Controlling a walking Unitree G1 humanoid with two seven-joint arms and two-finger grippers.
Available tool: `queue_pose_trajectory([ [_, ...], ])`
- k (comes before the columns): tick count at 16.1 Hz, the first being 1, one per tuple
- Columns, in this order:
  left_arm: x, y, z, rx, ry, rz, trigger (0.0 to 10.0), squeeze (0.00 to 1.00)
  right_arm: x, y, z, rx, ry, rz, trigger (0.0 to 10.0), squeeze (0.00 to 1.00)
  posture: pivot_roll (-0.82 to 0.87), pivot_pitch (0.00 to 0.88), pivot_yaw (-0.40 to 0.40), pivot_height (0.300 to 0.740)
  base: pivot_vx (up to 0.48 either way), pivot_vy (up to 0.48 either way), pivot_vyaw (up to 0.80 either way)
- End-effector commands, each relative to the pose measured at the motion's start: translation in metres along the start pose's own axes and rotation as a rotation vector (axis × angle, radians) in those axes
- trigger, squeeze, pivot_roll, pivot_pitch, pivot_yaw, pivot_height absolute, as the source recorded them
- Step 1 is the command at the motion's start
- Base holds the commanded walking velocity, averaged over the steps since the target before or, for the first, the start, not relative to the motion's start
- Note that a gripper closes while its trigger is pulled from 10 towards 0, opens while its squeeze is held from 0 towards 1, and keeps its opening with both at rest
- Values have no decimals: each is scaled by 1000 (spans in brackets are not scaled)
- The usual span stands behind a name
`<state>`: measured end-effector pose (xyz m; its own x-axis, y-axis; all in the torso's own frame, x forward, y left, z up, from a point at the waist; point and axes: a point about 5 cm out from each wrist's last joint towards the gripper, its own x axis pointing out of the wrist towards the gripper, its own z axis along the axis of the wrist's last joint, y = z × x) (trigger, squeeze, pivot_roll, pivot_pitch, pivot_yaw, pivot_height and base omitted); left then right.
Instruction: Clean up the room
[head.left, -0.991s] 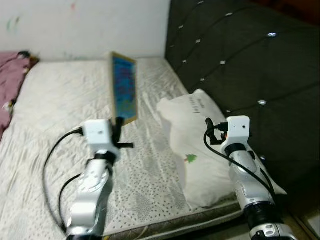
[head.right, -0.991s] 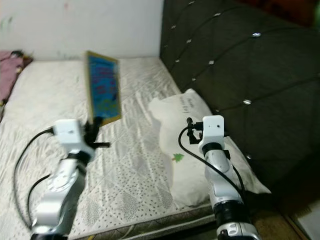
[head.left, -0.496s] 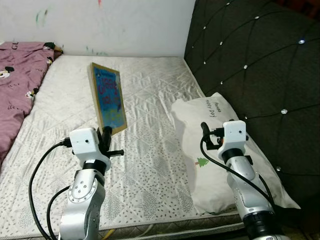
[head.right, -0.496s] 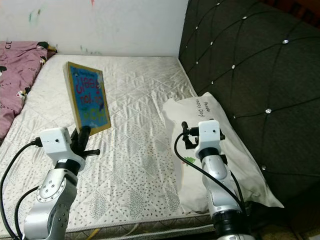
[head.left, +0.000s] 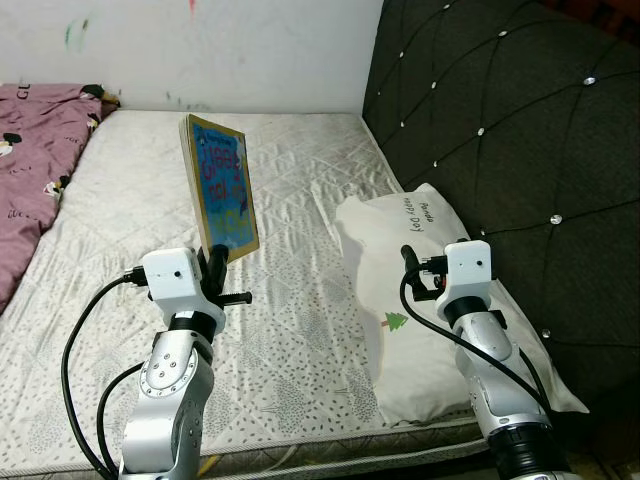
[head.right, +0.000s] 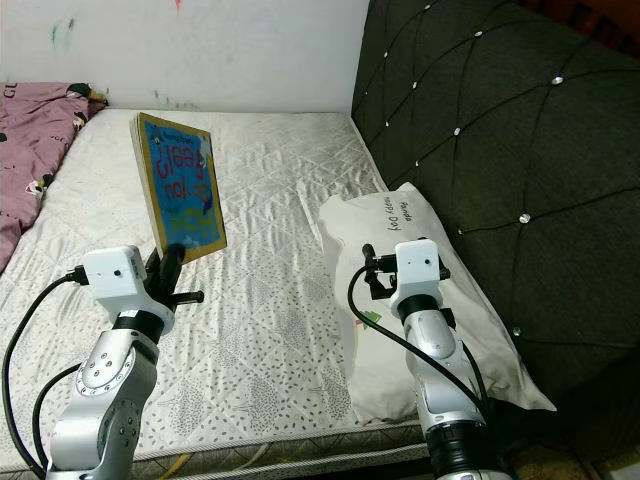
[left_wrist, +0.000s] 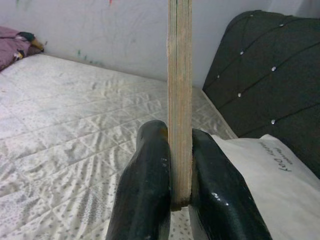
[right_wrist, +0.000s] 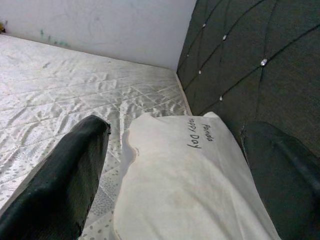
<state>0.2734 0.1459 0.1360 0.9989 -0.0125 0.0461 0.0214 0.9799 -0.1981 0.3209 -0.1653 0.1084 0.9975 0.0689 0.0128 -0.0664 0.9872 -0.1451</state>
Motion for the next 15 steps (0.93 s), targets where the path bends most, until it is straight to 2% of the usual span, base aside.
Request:
queue_pose_trajectory([
  [1,3,-8,7,7,-34,-19,10000,0,0,1,3,-9,-7,11,10000,0,-11,50,-51,740,0,0,0],
  [4,4,-12,6,2,-35,-28,10000,0,1,2,4,-12,-11,20,10000,0,-14,47,-51,730,0,0,0],
  [15,8,-12,9,14,-52,-17,10000,0,2,5,5,-5,-14,40,10000,0,-14,42,-52,600,0,0,0],
])
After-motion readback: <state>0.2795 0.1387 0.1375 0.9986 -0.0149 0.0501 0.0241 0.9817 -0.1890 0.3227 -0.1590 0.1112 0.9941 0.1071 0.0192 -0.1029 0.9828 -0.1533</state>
